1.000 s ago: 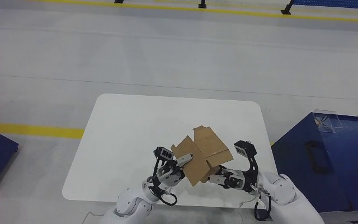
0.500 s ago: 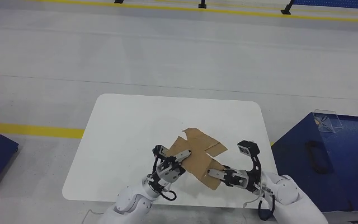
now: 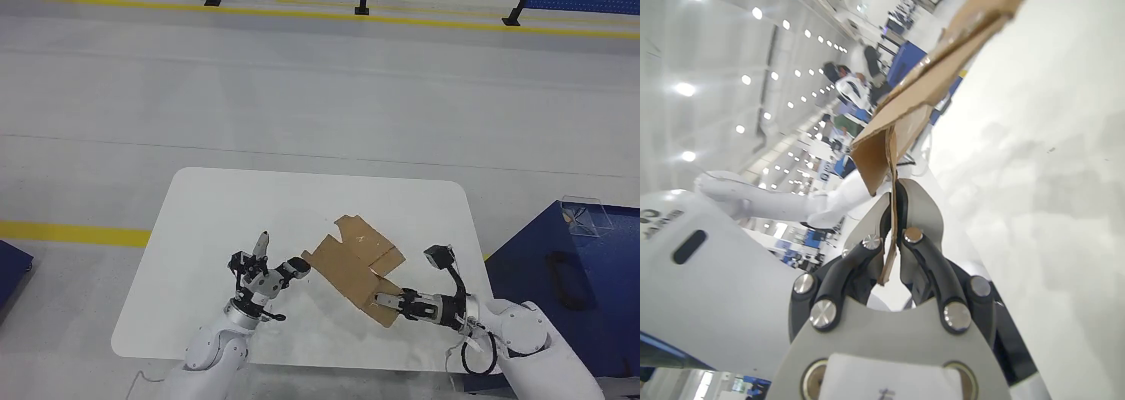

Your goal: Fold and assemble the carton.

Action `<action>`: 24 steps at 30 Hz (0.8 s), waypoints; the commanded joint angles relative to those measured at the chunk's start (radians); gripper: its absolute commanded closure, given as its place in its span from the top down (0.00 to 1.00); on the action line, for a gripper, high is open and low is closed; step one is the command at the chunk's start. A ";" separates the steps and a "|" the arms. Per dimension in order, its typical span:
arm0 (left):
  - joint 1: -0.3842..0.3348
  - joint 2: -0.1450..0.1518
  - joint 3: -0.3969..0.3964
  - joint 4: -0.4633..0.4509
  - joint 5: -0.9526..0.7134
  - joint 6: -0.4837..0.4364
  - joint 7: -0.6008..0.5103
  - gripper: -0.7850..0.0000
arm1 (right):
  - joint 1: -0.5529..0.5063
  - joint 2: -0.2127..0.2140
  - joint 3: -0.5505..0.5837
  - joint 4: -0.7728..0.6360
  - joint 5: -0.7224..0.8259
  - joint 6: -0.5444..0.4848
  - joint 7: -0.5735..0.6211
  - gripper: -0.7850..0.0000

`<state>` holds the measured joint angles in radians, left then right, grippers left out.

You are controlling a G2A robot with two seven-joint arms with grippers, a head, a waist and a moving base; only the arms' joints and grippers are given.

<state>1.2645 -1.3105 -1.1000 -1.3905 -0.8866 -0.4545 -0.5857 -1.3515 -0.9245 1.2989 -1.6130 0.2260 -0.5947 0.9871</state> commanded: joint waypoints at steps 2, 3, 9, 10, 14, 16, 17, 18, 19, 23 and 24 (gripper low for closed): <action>0.003 0.006 -0.022 -0.018 0.104 -0.018 0.010 1.00 | -0.005 -0.003 -0.037 -0.035 -0.109 0.019 -0.014 0.00; 0.004 0.008 -0.027 -0.026 0.139 -0.020 0.013 1.00 | -0.006 -0.004 -0.046 -0.042 -0.141 0.025 -0.021 0.00; 0.024 0.008 -0.038 -0.058 0.235 -0.007 0.099 1.00 | -0.017 -0.008 -0.063 -0.074 -0.177 0.026 -0.077 0.00; 0.024 0.008 -0.038 -0.055 0.234 0.000 0.106 1.00 | -0.021 -0.008 -0.059 -0.075 -0.168 0.020 -0.084 0.00; 0.026 0.004 -0.048 -0.028 0.221 0.006 0.148 1.00 | -0.041 -0.005 -0.037 -0.080 -0.109 0.006 -0.104 0.00; 0.035 0.001 -0.055 -0.016 0.186 -0.003 0.169 1.00 | -0.044 -0.005 -0.033 -0.080 -0.087 0.007 -0.110 0.00; 0.037 -0.001 -0.056 -0.009 0.164 -0.004 0.164 1.00 | -0.044 -0.005 -0.033 -0.080 -0.087 0.007 -0.110 0.00; 0.036 -0.002 -0.058 -0.002 0.142 -0.008 0.156 1.00 | -0.044 -0.005 -0.033 -0.080 -0.087 0.007 -0.110 0.00; 0.035 -0.004 -0.059 0.001 0.128 -0.015 0.148 1.00 | -0.044 -0.005 -0.033 -0.080 -0.087 0.007 -0.110 0.00; 0.034 -0.006 -0.061 -0.006 0.146 -0.059 0.114 1.00 | -0.044 -0.005 -0.035 -0.088 -0.108 0.018 -0.114 0.00; 0.033 -0.006 -0.062 -0.011 0.163 -0.070 0.111 1.00 | -0.042 -0.005 -0.036 -0.100 -0.137 0.029 -0.116 0.00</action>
<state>1.2980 -1.3168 -1.1613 -1.3971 -0.7419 -0.5146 -0.4723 -1.3947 -0.9296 1.2640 -1.7029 0.1201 -0.5763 0.8733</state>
